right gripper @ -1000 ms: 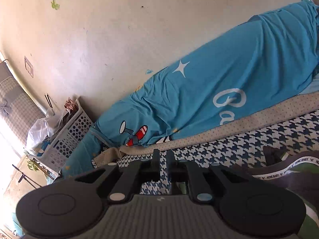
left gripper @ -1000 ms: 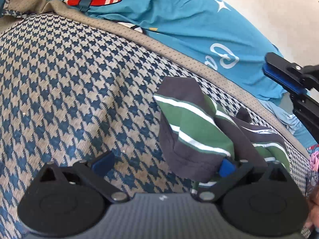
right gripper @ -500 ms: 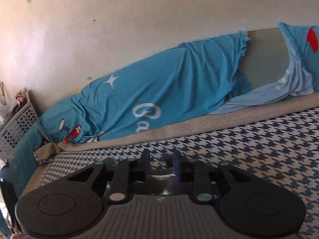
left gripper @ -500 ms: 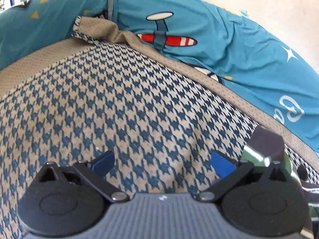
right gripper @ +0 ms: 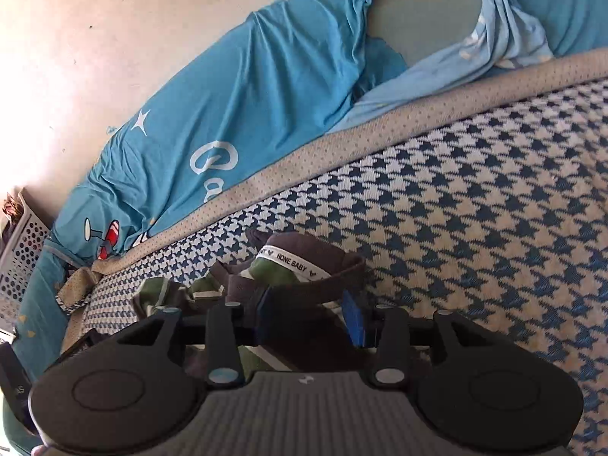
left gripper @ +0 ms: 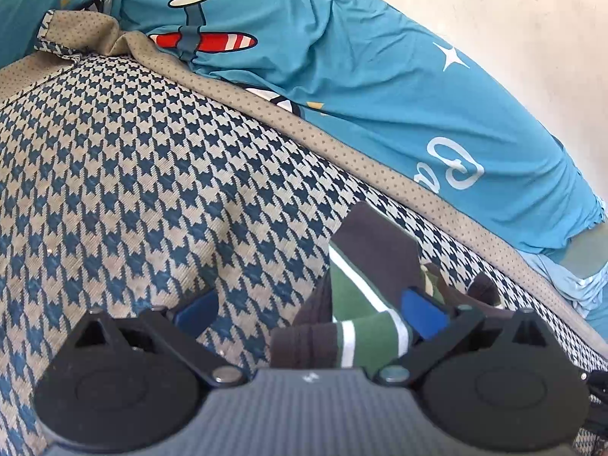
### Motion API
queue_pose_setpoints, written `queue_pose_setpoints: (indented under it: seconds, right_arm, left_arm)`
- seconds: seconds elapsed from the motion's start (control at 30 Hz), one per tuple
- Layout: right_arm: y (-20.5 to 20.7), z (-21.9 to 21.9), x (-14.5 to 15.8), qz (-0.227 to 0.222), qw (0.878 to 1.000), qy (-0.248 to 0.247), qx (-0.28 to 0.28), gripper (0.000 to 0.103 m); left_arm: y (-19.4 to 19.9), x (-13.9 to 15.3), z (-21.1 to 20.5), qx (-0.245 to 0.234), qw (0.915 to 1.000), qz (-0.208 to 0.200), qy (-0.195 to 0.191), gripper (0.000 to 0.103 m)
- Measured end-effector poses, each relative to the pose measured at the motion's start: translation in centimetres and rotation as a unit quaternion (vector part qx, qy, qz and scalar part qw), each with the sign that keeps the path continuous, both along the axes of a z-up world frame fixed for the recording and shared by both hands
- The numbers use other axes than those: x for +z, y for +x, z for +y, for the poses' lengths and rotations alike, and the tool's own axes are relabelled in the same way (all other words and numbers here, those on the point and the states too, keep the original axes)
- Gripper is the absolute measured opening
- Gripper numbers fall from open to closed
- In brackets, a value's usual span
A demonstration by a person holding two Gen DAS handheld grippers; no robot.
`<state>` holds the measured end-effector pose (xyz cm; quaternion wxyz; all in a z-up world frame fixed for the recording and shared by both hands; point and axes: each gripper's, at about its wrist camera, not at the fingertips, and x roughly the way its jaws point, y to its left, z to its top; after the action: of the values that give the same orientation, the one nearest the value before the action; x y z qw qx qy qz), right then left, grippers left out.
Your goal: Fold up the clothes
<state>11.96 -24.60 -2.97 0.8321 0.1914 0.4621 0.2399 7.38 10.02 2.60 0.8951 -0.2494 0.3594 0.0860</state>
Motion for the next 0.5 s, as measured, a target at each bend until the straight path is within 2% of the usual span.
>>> queue_pose_setpoints:
  seconds: [0.1, 0.2, 0.3, 0.43, 0.5]
  right_arm:
    - [0.2, -0.1, -0.3, 0.021, 0.999, 0.032, 0.002, 0.042]
    - [0.1, 0.3, -0.3, 0.021, 0.999, 0.032, 0.006, 0.044]
    - [0.1, 0.6, -0.2, 0.020, 0.999, 0.033, 0.011, 0.052]
    - [0.0, 1.1, -0.2, 0.017, 0.999, 0.031, 0.018, 0.058]
    - [-0.3, 1.9, -0.1, -0.002, 1.000, 0.003, 0.026, 0.058]
  left_arm:
    - [0.2, -0.1, -0.4, -0.010, 0.9998, -0.009, -0.017, 0.103]
    - [0.5, -0.3, -0.7, -0.020, 0.9991, -0.018, -0.034, 0.103]
    - [0.8, -0.5, -1.3, -0.038, 0.9982, -0.022, -0.041, 0.103]
    - [2.0, -2.1, -2.8, -0.064, 0.9973, 0.036, -0.004, 0.103]
    - [2.3, -2.9, -3.3, -0.070, 0.9962, 0.051, 0.009, 0.103]
